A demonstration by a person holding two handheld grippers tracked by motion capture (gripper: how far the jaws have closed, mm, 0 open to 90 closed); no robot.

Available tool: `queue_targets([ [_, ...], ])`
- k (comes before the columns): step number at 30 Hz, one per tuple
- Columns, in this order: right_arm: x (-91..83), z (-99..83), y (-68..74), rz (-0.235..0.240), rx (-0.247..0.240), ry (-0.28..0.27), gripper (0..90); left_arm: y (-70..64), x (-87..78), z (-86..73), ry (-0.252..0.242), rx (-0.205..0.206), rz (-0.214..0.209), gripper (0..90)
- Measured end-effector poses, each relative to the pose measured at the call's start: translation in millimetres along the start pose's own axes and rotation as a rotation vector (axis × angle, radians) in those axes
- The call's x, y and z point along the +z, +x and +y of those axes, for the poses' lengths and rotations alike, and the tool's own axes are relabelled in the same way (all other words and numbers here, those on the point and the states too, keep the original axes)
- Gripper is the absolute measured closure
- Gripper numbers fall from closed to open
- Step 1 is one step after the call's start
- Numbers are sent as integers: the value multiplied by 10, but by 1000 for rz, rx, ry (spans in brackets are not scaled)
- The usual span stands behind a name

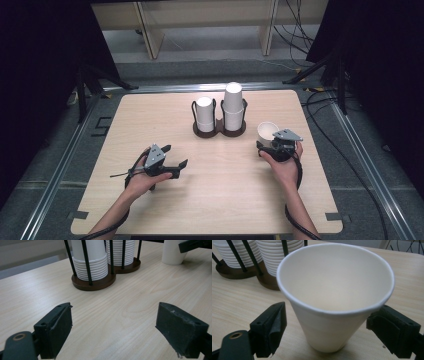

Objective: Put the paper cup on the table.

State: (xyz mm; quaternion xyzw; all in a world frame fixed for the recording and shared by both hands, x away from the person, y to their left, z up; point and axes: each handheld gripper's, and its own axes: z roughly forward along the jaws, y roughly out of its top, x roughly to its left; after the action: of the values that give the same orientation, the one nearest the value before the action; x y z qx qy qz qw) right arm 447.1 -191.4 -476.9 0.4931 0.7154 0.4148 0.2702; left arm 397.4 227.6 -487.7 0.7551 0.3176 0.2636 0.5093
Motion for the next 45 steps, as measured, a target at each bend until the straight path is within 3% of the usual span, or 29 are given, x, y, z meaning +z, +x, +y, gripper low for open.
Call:
queue_targets([
  [1,-2,-2,1,-3,-5,-18,156,-2,0,-4,1,-3,-1,129],
  [4,-76,-8,19,-10,6,12,156,-10,2,-32,-2,-10,-2,129],
  [10,-153,-60,17,-33,-2,8,156,-13,4,-54,-3,-11,4,129],
  [11,-189,-73,54,-25,48,17,156,-12,4,-55,-4,-11,2,129],
  [13,-205,-98,26,-39,1,-2,156,-13,5,-60,-8,-10,3,129],
  [15,-243,-115,44,-26,22,6,156,-17,14,-69,-18,-21,0,129],
  [17,-273,-131,35,-23,-5,5,156,-11,5,-64,-16,-9,7,129],
  [18,-305,-139,68,-22,24,15,157,-12,4,-65,-18,-10,9,130],
  [19,-305,-139,68,-22,24,15,157,-12,4,-65,-18,-10,9,130],
  [20,-307,-142,49,-16,1,9,158,-15,3,-65,-17,-11,7,130],
  [23,-347,-157,75,-12,7,2,158,-16,-6,-65,-17,-10,10,130],
  [26,-374,-174,72,-9,-18,-14,157,-18,-1,-74,-34,-22,9,131],
  [30,-445,-218,86,-13,6,-23,157,-20,-2,-73,-40,-14,17,132],
  [31,-477,-232,108,-13,35,-6,157,-20,-2,-74,-40,-14,18,132],
  [32,-493,-264,70,-3,-14,-39,156,-20,-2,-75,-40,-18,16,132],
  [34,-535,-296,81,-6,19,-38,156,-18,-2,-75,-38,-24,16,133],
  [39,-607,-354,65,-5,11,-54,155,-25,0,-75,-37,-21,18,134],
  [40,-629,-390,65,15,1,-88,155,-22,0,-75,-41,-21,20,134],
  [41,-629,-390,65,15,1,-88,155,-22,0,-75,-41,-21,20,135],
  [42,-655,-416,83,8,28,-76,155,-18,-1,-75,-44,-19,22,135],
  [45,-703,-476,99,9,42,-88,155,-21,-5,-77,-38,-28,24,136],
])
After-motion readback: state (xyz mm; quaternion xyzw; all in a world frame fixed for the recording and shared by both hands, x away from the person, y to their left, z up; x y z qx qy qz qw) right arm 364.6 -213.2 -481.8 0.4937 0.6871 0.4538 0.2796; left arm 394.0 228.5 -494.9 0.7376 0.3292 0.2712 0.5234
